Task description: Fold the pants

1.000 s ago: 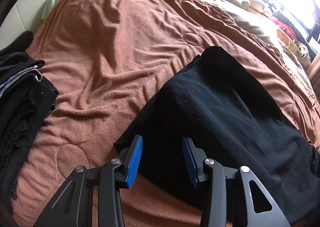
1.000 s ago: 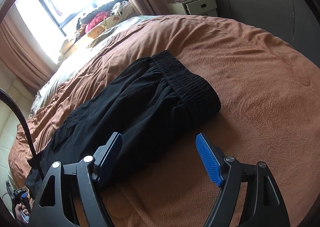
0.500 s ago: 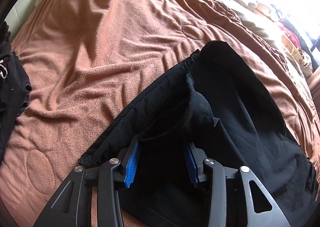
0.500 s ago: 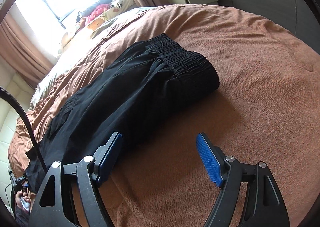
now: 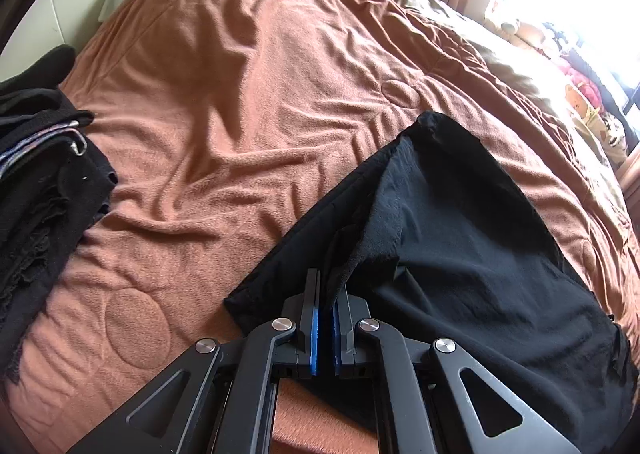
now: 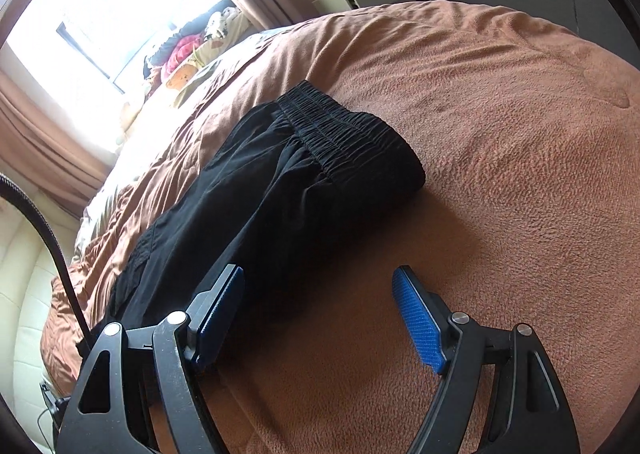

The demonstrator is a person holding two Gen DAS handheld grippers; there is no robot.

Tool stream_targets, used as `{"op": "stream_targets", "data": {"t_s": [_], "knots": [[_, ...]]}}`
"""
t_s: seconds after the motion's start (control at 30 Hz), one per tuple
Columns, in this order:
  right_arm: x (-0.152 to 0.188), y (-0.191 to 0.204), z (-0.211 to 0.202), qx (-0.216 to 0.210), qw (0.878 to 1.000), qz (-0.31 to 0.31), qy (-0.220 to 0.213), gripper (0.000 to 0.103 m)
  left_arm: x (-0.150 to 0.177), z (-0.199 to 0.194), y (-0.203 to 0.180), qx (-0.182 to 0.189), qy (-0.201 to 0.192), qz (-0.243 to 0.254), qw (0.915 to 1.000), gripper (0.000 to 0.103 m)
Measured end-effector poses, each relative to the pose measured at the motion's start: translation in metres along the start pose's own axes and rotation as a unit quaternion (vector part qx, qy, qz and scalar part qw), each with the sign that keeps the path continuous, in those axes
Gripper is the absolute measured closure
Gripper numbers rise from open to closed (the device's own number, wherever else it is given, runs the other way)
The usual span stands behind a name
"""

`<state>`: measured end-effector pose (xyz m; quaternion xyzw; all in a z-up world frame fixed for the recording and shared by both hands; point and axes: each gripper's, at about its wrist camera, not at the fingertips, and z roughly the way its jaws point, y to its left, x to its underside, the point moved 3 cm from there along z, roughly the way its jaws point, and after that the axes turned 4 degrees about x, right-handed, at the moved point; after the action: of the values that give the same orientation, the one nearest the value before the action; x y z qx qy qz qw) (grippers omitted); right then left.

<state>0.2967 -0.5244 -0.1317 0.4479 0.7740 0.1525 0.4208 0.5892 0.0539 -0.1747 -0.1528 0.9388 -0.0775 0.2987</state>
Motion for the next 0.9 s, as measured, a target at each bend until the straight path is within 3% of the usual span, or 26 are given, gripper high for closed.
{"op": "stream_targets", "data": {"t_s": [0.17,0.33,0.37,0.4,0.43,0.5,0.57,0.73,0.8,0.9], "knots": [[-0.004,0.003,0.000,-0.034,0.999,0.014,-0.004,0.027,0.003,-0.012,0.013,-0.001,0.002,-0.006,1.0000,0.098],[-0.011,-0.002,0.013,-0.033,0.999,0.030,0.002,0.027,0.004,-0.013,0.021,0.001,0.006,-0.008,0.9999,0.096],[-0.014,-0.004,0.015,-0.032,0.999,0.037,0.001,0.033,0.004,-0.013,0.021,-0.006,0.011,-0.005,0.9999,0.096],[-0.015,-0.006,0.017,-0.032,0.999,0.041,0.003,0.047,0.005,-0.013,0.021,-0.012,0.014,-0.002,0.9998,0.092],[-0.016,-0.008,0.020,-0.031,0.999,0.043,0.008,0.055,0.005,-0.014,0.021,-0.012,0.016,-0.001,0.9998,0.088],[-0.019,-0.013,0.022,-0.017,0.999,0.046,0.008,0.083,0.007,-0.017,0.022,-0.010,0.016,-0.001,0.9998,0.076],[-0.021,-0.015,0.019,-0.014,0.999,0.043,0.004,0.092,0.008,-0.020,0.026,-0.010,0.012,-0.007,0.9999,0.069],[-0.017,-0.013,0.005,0.002,0.999,0.031,-0.023,0.097,0.007,-0.027,0.035,-0.027,-0.002,-0.014,0.9995,0.069],[-0.014,-0.012,0.005,0.000,0.999,0.032,-0.022,0.097,0.008,-0.025,0.035,-0.019,0.002,-0.008,0.9998,0.069],[-0.009,-0.009,0.007,-0.001,0.999,0.032,-0.010,0.097,0.007,-0.019,0.034,-0.039,0.008,0.014,0.9991,0.069]]}}
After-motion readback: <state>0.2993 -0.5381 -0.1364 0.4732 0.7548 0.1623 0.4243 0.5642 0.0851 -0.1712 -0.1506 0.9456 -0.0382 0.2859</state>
